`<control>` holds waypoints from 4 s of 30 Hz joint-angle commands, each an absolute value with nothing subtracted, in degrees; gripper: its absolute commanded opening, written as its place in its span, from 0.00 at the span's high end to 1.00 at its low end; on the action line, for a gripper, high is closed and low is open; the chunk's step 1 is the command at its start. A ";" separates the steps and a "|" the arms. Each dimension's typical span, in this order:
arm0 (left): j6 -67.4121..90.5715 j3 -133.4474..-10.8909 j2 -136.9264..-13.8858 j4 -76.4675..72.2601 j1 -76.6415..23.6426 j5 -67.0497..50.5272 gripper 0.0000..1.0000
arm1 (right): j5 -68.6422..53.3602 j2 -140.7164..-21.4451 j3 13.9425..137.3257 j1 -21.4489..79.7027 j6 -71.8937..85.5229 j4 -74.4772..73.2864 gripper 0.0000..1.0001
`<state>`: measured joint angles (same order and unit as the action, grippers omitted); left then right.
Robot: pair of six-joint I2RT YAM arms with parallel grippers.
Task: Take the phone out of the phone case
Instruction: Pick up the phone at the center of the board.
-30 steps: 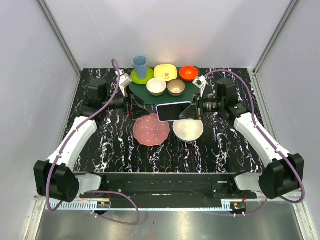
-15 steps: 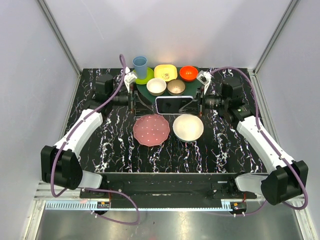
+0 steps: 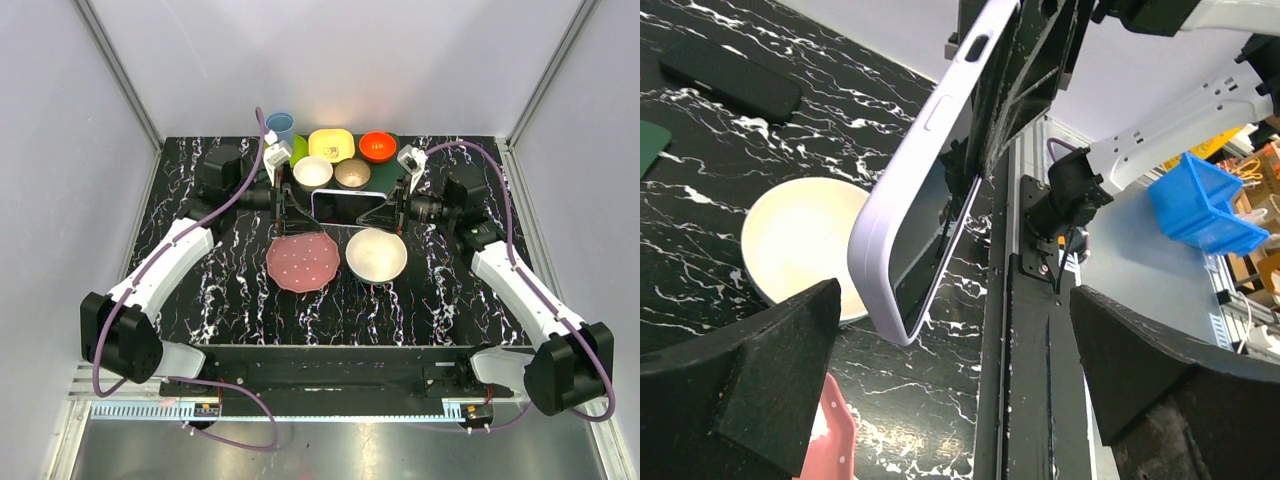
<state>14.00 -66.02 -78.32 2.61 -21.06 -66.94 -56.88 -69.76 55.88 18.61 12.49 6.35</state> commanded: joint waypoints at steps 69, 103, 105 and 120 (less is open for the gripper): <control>38.14 -61.26 -81.03 -35.86 -19.42 -66.80 0.01 | -58.27 -63.72 58.89 15.12 18.19 16.87 1.00; 47.46 -60.29 -86.48 -46.41 -23.82 -67.85 0.01 | -55.37 -67.14 55.37 14.68 20.92 21.45 1.00; 47.46 -60.47 -86.75 -46.41 -24.25 -68.11 0.01 | -55.46 -67.41 55.28 14.77 21.18 21.53 1.00; 47.02 -60.73 -87.19 -45.53 -24.96 -68.29 0.01 | -54.76 -69.78 55.81 17.58 16.88 18.02 1.00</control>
